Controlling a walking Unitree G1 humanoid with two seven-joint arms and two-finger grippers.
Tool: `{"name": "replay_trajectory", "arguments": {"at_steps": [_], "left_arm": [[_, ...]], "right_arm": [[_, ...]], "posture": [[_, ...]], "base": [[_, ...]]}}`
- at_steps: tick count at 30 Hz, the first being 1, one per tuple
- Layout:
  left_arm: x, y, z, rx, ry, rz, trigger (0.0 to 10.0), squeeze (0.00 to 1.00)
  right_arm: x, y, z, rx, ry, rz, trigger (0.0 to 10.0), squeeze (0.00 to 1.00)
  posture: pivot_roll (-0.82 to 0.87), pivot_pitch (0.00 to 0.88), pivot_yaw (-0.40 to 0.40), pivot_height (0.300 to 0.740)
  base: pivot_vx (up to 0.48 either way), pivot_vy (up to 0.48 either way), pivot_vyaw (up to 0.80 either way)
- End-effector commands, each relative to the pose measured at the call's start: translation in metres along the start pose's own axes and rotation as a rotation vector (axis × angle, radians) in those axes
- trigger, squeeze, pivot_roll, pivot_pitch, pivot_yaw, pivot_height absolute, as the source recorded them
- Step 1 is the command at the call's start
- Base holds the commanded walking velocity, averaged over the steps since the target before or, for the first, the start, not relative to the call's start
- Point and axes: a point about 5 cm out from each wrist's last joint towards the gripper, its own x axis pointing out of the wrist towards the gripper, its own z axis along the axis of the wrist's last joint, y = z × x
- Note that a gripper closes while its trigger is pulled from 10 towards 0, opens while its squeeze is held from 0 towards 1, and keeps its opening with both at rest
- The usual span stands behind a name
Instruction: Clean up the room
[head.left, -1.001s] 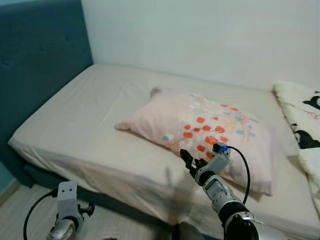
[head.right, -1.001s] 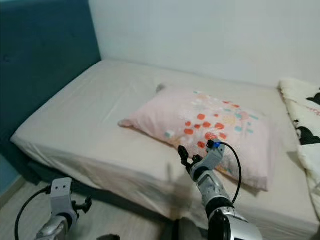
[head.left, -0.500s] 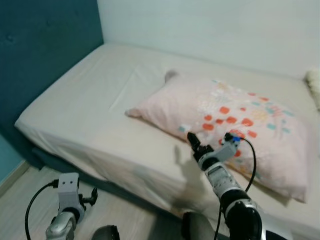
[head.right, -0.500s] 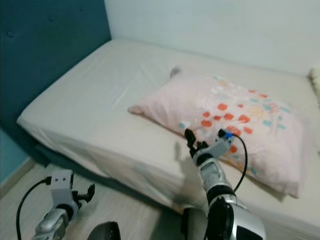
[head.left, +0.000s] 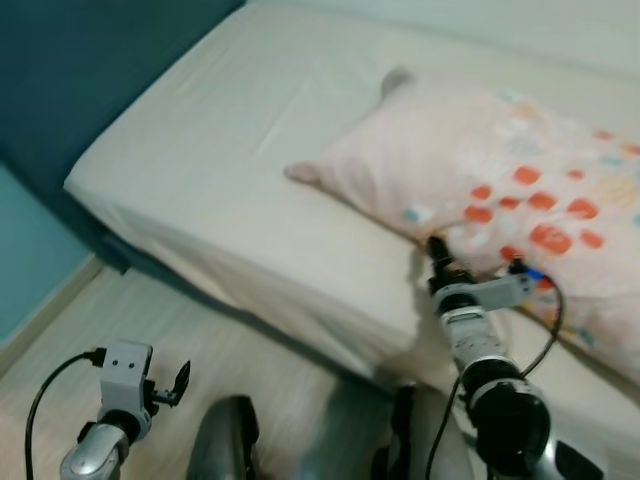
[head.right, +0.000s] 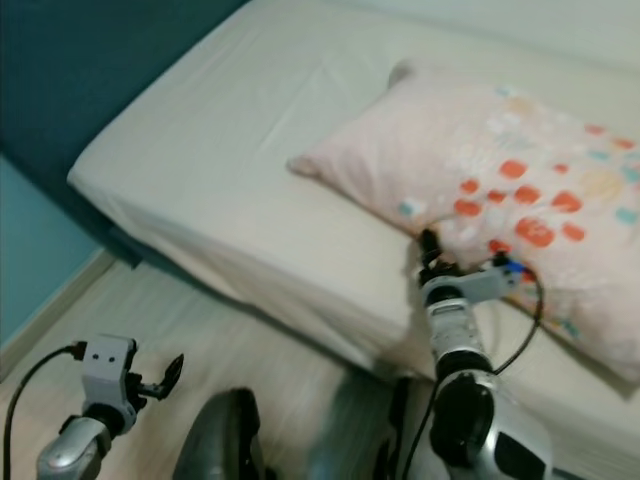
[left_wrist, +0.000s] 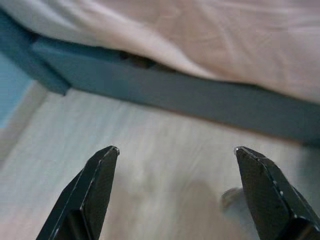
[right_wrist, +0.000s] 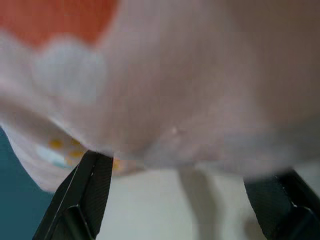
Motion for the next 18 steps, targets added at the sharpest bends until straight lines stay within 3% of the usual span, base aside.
{"name": "replay_trajectory", "arguments": {"at_steps": [1,4,5,13,18], "left_arm": [[-0.01,0.005,-0.007,0.021,0.041,-0.014,10.0,0.0],[-0.012,0.007,-0.005,0.028,0.041,-0.018,10.0,0.0],[-0.013,0.006,-0.004,0.038,0.043,-0.024,10.0,0.0],[-0.019,0.0,-0.005,0.06,0.058,-0.055,10.0,0.0],[-0.024,-0.004,-0.004,0.061,0.074,-0.064,10.0,0.0]], "right_arm": [[-0.002,-0.005,0.016,0.018,-0.087,0.0,10.0,0.0],[-0.003,-0.007,0.04,0.006,-0.177,0.031,10.0,0.0],[-0.006,-0.01,0.061,0.01,-0.257,0.06,10.0,0.0],[-0.011,-0.011,0.089,0.057,-0.375,0.137,10.0,0.0],[-0.011,-0.003,0.104,0.098,-0.456,0.212,10.0,0.0]], "posture": [[0.29,0.425,0.047,0.44],[0.29,0.441,0.053,0.435],[0.29,0.451,0.056,0.435],[0.28,0.454,0.058,0.435],[0.29,0.454,0.061,0.435]], "base": [[0.0,0.0,0.0],[0.0,0.0,0.0],[0.0,0.0,0.0],[0.0,0.0,0.0],[0.0,0.0,0.0]]}}
